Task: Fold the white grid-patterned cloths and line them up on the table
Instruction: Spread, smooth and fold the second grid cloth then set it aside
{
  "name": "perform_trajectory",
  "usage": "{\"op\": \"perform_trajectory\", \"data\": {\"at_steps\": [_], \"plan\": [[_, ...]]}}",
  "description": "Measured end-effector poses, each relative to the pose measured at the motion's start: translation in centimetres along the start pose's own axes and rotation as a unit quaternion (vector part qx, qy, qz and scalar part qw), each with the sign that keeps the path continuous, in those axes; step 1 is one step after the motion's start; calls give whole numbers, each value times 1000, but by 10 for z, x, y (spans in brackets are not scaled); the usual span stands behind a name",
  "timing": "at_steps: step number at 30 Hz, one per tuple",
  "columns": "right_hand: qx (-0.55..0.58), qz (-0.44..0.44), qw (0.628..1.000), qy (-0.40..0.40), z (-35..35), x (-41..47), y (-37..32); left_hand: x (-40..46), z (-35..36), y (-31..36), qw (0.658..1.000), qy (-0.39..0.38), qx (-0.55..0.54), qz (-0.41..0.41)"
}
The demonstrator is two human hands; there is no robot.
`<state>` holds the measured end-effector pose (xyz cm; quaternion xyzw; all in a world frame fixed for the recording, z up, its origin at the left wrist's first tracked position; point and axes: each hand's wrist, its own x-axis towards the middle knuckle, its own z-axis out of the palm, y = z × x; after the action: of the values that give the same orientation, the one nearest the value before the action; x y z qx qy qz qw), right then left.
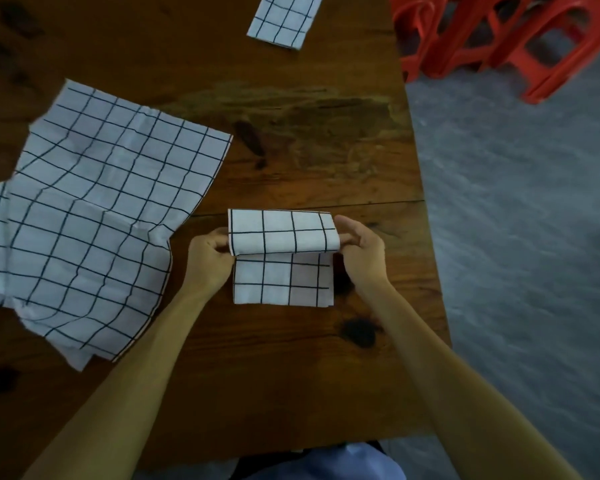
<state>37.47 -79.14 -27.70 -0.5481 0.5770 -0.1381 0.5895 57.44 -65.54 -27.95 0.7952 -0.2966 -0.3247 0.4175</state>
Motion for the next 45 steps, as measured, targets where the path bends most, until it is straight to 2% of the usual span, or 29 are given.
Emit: {"op": "perform_trajectory", "data": {"at_steps": [6, 9, 11, 14, 18, 21, 24, 27, 32, 35, 38, 41, 45], "plan": [[160, 40, 981, 100, -3, 3, -4, 7, -3, -5, 995, 12, 64, 79], [167, 3, 981, 95, -4, 1, -10, 9, -2, -7, 996, -7, 82, 47], [129, -31, 989, 59, -1, -2, -15, 11, -4, -5, 995, -22, 95, 32], [-23, -83, 996, -23, 7, -7, -18, 14, -9, -1, 995, -57, 78, 11], [-226, -137, 957, -118, 24, -11, -16, 17, -11, 3, 996, -73, 8, -40], [-288, -196, 930, -117, 34, -9, -6, 14, -9, 9, 996, -74, 43, -7], [-300, -257, 917, -58, 43, -7, 3, 14, -6, 10, 998, -52, 40, 17], [-326, -333, 885, -10, 54, -9, -2, 11, -4, 17, 997, -40, 36, 46], [-286, -340, 894, -58, 63, -13, -30, -1, -9, 39, 995, -30, 19, 92], [-173, -265, 947, -63, 57, -25, -46, -11, -22, 46, 993, -20, 46, 102], [-102, -206, 972, -40, 47, -41, -58, -26, -41, 50, 991, 6, 72, 114], [-45, -191, 980, -36, 39, -62, -70, -44, -58, 60, 988, 38, 58, 138], [-20, -256, 966, -43, 39, -97, -82, -71, -73, 81, 981, 66, 30, 177]]}}
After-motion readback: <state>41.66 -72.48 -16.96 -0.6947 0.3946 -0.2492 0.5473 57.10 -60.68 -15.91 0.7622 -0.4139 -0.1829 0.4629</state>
